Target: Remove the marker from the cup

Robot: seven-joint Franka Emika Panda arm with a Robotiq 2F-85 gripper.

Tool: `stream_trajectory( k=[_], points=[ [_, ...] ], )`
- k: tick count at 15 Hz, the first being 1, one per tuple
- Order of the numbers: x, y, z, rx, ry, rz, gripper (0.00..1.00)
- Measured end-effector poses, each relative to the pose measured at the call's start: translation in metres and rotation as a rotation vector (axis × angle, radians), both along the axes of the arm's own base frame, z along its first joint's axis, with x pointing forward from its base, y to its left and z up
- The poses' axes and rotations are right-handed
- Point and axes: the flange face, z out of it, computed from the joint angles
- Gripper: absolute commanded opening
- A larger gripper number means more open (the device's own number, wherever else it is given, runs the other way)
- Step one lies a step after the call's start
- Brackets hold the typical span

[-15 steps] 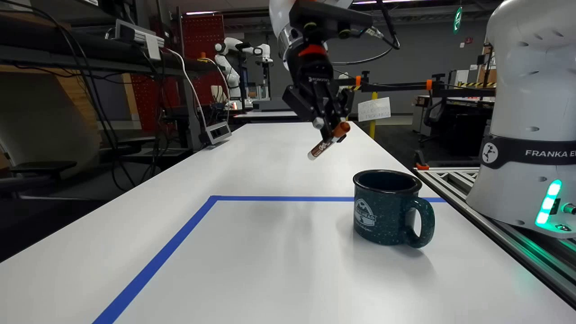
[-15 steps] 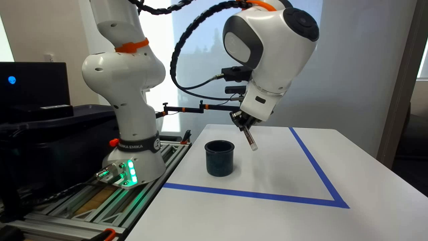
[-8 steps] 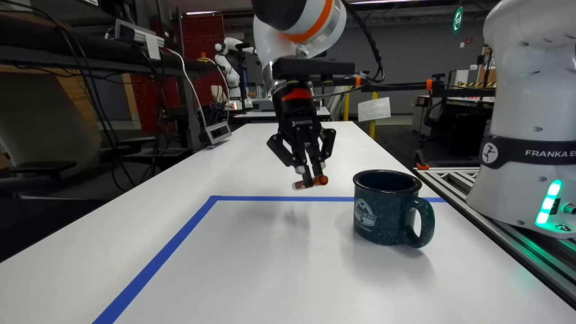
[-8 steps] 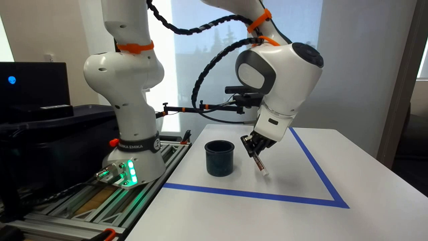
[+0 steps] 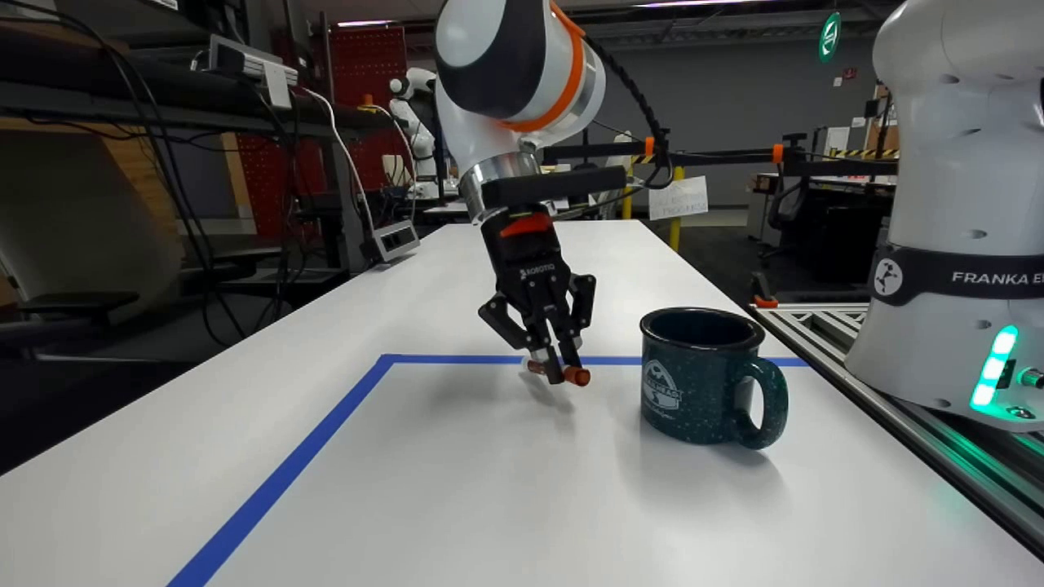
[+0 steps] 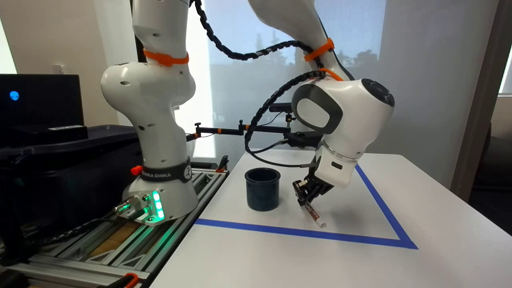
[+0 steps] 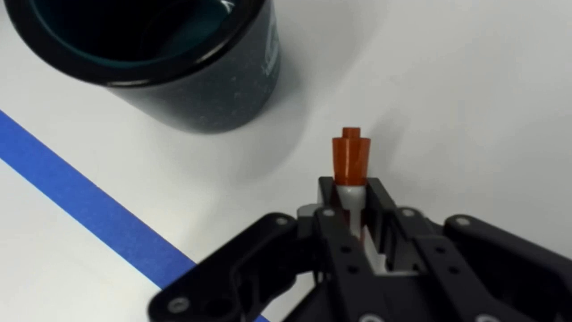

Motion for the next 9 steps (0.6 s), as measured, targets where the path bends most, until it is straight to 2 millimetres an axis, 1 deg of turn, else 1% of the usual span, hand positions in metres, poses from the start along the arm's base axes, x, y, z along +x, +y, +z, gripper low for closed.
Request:
stream_trajectory(
  k=[1, 2, 4, 7, 9],
  points=[
    [0.001, 0.001, -0.001, -0.004, -0.001, 0.024, 0.52],
    [0.0, 0.001, -0.002, -0.009, -0.002, 0.056, 0.61],
    [-0.002, 0.002, -0.002, -0.023, -0.006, 0.134, 0.75],
    [-0.012, 0.006, 0.007, -0.064, -0.019, 0.275, 0.98],
    [-0.022, 0.008, 0.023, -0.108, -0.04, 0.373, 1.0]
  ],
)
